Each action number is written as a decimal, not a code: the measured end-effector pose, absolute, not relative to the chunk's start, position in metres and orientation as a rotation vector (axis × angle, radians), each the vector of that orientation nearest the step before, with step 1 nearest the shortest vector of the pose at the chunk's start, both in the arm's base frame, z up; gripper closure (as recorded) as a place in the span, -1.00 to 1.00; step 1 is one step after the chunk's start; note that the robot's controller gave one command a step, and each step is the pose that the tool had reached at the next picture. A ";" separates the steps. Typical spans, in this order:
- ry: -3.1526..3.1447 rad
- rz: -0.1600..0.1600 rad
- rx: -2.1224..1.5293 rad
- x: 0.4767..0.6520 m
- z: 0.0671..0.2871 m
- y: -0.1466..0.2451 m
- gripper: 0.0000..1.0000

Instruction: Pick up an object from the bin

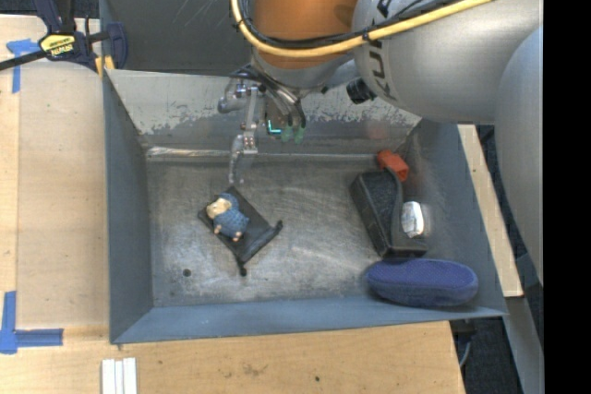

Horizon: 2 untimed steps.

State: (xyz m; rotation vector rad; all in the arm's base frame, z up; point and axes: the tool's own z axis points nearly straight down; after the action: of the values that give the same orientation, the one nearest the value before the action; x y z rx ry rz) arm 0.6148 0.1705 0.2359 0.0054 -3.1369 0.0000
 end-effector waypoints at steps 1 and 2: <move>-3.141 0.000 0.058 0.540 0.252 0.174 -1.00; -3.103 0.001 0.467 0.541 0.102 0.181 -1.00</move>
Offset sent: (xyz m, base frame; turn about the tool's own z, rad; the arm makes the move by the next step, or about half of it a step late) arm -0.0726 0.0032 0.0148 -0.0294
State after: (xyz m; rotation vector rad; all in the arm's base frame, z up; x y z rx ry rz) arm 0.5408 0.1812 0.1022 0.4666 -3.1026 0.0012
